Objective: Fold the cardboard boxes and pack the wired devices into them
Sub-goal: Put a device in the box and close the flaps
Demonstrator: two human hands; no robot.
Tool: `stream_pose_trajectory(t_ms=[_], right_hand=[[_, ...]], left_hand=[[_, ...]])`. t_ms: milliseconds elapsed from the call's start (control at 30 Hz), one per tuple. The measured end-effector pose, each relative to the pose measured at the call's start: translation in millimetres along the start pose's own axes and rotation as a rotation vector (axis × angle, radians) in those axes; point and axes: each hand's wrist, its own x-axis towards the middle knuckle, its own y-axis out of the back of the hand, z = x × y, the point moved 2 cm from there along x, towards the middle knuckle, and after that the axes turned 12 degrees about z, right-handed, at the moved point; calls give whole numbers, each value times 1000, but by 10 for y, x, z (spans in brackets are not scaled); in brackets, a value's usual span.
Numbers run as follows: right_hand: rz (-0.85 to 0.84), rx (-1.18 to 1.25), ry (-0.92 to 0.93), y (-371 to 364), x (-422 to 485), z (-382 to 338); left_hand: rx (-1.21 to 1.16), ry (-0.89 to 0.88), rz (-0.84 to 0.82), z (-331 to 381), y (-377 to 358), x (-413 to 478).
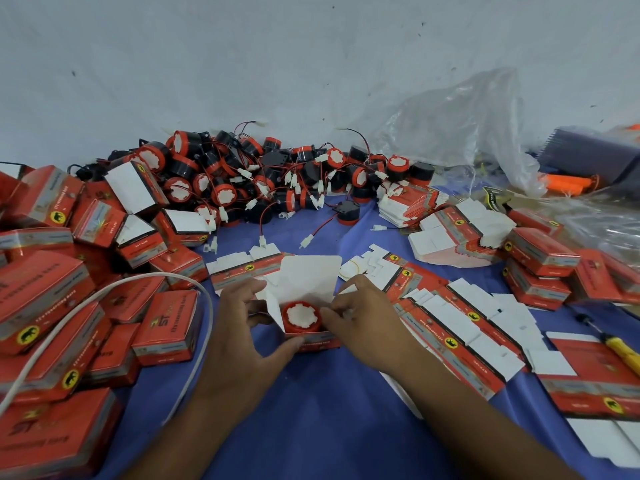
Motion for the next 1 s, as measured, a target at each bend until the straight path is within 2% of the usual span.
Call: stream_pose_trajectory(t_ms=[100, 200, 333, 467, 633, 733, 833, 900, 1000], right_hand=[[-56, -4, 42, 36, -3, -12], [-87, -38, 137, 87, -55, -88], [45, -110, 324, 76, -162, -206], [123, 160, 123, -31, -204, -186], [136, 215, 246, -124, -261, -120], [139, 270, 164, -181, -222, -49], [69, 456, 16, -191, -172, -48], [7, 542, 27, -187, -135, -38], [-72, 502, 62, -152, -99, 10]], left_hand=[[91, -95, -22, -10, 20, 25], [101, -79, -90, -41, 12, 15], [187, -91, -239, -78, -75, -60], [174, -11, -227, -83, -50, -7], [33, 80, -202, -3, -13, 21], [-33, 185, -144, -65, 12, 31], [-204, 318, -71, -103, 28, 37], [-271, 340, -77, -103, 29, 46], [-167, 316, -141, -109, 47, 70]])
